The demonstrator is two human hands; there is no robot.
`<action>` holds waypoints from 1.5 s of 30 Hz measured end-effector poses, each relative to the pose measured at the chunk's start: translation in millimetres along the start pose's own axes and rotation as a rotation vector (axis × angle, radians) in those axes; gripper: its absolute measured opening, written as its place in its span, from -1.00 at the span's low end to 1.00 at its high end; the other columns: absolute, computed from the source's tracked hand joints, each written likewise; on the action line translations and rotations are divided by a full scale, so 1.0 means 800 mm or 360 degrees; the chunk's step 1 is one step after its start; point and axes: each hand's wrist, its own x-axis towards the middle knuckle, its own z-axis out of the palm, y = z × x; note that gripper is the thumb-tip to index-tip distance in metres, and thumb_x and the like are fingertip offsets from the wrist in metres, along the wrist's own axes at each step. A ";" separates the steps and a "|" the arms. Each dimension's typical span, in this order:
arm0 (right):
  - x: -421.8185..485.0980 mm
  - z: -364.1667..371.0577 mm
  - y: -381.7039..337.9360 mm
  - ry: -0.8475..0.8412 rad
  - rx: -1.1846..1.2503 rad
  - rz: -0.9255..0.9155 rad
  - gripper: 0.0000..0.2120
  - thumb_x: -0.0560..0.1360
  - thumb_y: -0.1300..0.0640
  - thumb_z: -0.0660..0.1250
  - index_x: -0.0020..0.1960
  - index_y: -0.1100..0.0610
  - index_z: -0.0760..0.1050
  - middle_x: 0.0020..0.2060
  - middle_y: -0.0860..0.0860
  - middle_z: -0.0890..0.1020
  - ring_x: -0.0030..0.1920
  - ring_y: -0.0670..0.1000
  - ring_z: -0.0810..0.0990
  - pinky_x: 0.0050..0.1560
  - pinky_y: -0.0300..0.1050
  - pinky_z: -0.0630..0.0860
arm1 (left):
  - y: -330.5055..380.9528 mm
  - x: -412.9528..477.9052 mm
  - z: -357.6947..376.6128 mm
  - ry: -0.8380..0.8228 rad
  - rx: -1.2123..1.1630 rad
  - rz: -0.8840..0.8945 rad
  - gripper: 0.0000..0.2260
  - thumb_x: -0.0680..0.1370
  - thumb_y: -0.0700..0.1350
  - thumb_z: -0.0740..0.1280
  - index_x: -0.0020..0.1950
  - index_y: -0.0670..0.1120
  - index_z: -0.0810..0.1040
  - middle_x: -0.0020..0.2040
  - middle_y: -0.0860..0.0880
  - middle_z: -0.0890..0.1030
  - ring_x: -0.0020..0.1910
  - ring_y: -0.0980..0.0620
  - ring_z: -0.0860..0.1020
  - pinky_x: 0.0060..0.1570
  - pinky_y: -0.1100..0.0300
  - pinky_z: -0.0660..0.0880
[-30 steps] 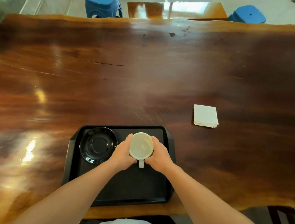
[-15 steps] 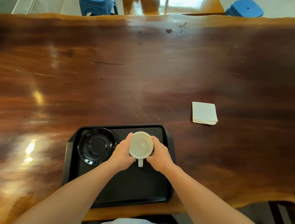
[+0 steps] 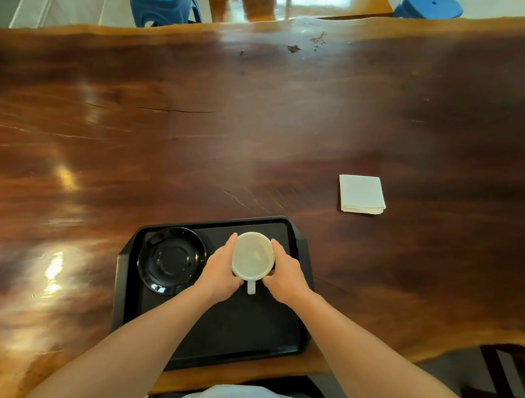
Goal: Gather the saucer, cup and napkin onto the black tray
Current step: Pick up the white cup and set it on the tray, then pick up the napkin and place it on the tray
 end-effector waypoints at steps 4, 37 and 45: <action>0.002 0.000 0.001 -0.0013 -0.0023 -0.0007 -0.33 0.50 0.26 0.46 0.50 -0.02 0.24 0.25 0.02 0.56 0.20 -0.02 0.53 0.26 -0.02 0.51 | 0.002 0.001 0.002 0.0000 0.0010 -0.0020 -0.13 0.47 -0.20 0.53 0.64 -0.08 0.09 0.43 -0.08 0.45 0.43 -0.08 0.42 0.35 0.00 0.41; 0.055 -0.167 0.042 0.0567 0.0021 0.0366 -0.84 0.63 0.04 0.26 0.04 0.10 0.58 -0.04 0.05 0.65 -0.10 -0.01 0.59 -0.01 -0.03 0.60 | 0.181 0.114 0.019 -0.0059 0.0597 0.0092 -0.87 0.59 -0.10 0.27 0.07 -0.13 0.51 -0.02 -0.12 0.62 -0.05 -0.15 0.59 -0.01 -0.03 0.59; 0.088 -0.224 0.085 0.0801 -0.0046 0.0518 -0.83 0.60 0.12 0.26 0.08 0.17 0.56 0.03 0.16 0.66 -0.04 0.11 0.60 0.05 0.03 0.62 | 0.212 0.179 0.090 -0.0032 0.0347 0.0129 -0.92 0.61 -0.06 0.28 0.02 -0.03 0.55 -0.08 -0.01 0.60 -0.12 -0.02 0.59 -0.11 0.08 0.58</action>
